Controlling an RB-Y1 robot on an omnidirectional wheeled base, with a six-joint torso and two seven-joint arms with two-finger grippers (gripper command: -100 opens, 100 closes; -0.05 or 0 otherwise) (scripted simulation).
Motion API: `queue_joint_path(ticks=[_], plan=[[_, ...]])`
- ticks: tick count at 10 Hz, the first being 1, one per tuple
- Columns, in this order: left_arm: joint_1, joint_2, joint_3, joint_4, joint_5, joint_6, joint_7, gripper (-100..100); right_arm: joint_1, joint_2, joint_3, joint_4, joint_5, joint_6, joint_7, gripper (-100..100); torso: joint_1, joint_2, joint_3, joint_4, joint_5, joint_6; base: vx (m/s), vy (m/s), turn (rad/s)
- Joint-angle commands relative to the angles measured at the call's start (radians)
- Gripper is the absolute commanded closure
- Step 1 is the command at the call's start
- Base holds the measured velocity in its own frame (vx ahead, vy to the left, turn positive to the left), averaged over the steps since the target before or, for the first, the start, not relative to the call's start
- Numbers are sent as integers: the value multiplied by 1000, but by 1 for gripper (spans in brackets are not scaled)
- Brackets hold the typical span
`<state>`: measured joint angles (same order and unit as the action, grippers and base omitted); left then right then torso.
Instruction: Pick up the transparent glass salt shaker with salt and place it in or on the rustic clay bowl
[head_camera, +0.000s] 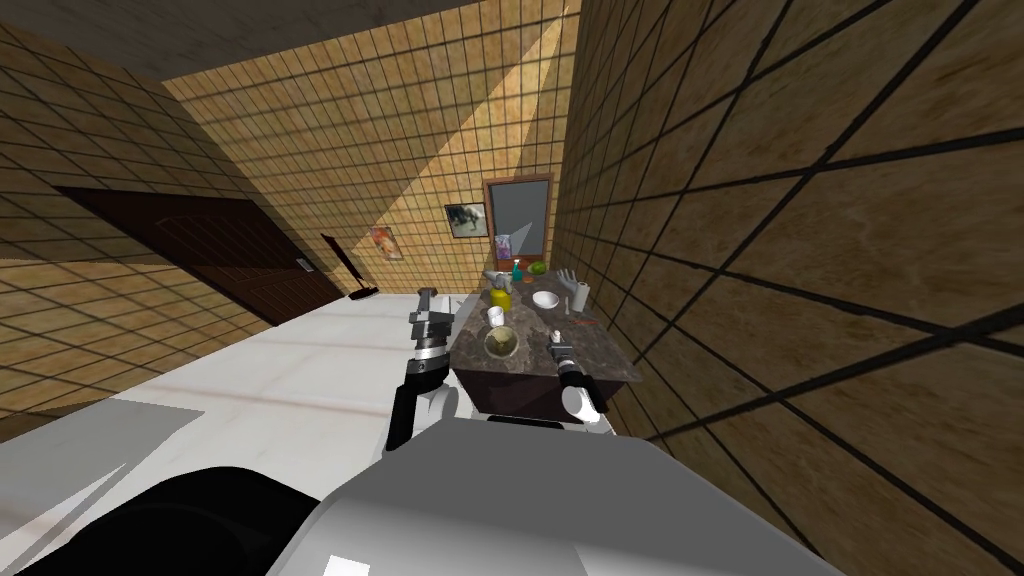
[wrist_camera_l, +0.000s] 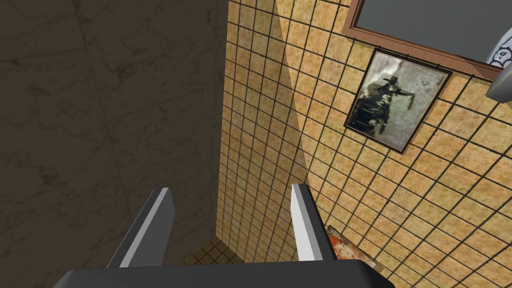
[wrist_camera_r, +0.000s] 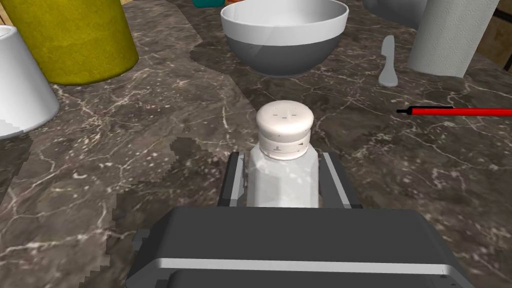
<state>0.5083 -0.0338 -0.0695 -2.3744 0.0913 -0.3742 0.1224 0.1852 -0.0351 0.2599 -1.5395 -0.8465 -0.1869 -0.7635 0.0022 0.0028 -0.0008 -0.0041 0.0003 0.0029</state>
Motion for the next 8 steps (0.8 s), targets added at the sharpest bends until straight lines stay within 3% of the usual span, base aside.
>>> queue_joint_path(ticks=[1, 5, 8], plan=[[0, 0, 0, 0, 0, 0, 0, 0, 5, -32, -16, -12, -5, 21, -4, 100, 0, 0, 0, 0, 0, 0, -44, 112, -47], [0, 0, 0, 0, 0, 0, 0, 0, 4, -89, -74, -56, -29, 77, -40, 100, 1, 4, 1, -2, 0, 2, -78, 123, -79], [0, 0, 0, 0, 0, 0, 0, 0, 4, -102, -123, -97, -49, 131, -73, 100, 5, 6, 2, -2, 0, 2, -87, 184, -124]])
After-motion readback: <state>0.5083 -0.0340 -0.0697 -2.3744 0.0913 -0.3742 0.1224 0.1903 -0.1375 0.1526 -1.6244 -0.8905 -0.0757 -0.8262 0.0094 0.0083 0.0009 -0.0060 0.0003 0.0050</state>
